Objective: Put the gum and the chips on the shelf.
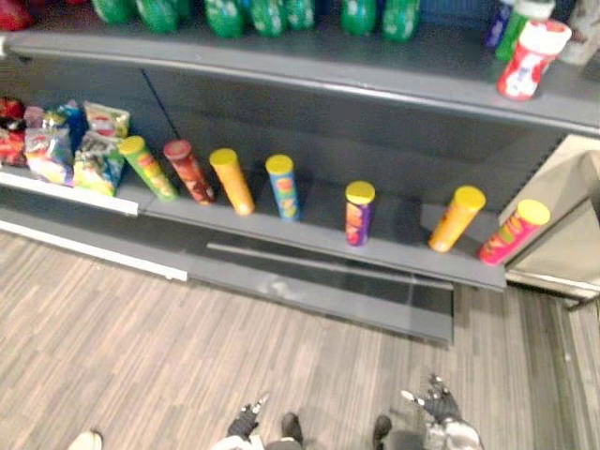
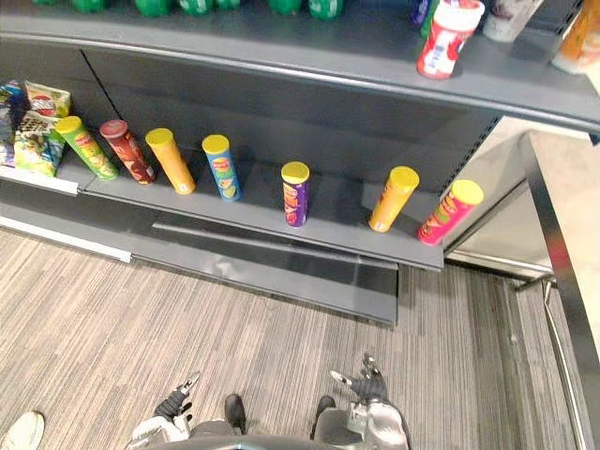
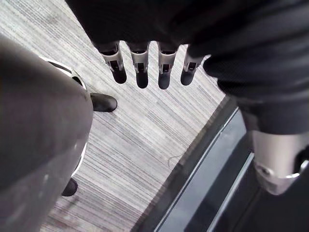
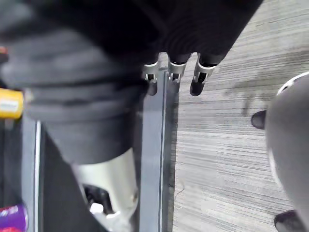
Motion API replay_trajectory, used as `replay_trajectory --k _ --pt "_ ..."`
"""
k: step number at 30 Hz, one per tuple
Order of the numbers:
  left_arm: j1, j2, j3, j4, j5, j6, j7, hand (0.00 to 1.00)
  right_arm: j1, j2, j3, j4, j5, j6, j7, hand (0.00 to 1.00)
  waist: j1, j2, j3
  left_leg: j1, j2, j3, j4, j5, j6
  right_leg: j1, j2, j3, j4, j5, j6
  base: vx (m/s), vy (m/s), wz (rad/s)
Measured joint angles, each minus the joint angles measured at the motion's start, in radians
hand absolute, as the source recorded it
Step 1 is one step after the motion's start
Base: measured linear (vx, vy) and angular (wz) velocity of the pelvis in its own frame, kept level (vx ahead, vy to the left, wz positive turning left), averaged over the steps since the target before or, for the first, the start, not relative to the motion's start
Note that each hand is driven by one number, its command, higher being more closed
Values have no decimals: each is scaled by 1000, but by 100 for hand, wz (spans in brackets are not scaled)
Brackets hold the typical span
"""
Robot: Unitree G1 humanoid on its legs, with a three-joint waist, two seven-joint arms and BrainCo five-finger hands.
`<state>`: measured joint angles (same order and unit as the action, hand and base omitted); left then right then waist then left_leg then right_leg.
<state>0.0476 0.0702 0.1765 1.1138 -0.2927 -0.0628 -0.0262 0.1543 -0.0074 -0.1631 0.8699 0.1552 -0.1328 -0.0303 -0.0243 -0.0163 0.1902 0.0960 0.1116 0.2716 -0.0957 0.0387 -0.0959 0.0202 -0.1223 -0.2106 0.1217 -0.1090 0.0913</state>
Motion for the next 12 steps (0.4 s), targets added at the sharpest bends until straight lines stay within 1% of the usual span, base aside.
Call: replay_trajectory --k 2,4,6,10,12 --pt "0 -7 21 4 0 0 -1 0 -10 5 -50 33 12 -3 -4 0 -1 2 -5 16 1 19 -5 -2 -2 14 3 7 -12 7 -1 9 6 -18" --pt "0 -11 25 27 -1 0 -1 0 -37 10 -127 103 27 1 -16 0 -2 9 -20 30 5 26 -6 -6 -2 37 12 15 -44 22 -2 -6 1 -12" --pt "1 -14 24 32 -1 0 -1 0 -38 9 -145 126 55 2 -28 0 -2 13 -26 35 6 26 -6 -7 -2 47 14 14 -55 24 -2 0 0 0" --pt "4 -19 24 39 -8 -1 -2 0 -46 5 -177 169 133 22 -33 0 -2 22 -35 53 6 22 -6 -7 0 79 16 8 -80 35 1 -15 2 1" --pt "6 -21 24 39 -9 -2 -4 0 -49 5 -183 177 140 23 -34 0 -2 24 -37 57 6 21 -7 -7 0 88 17 6 -88 40 2 -12 4 2"
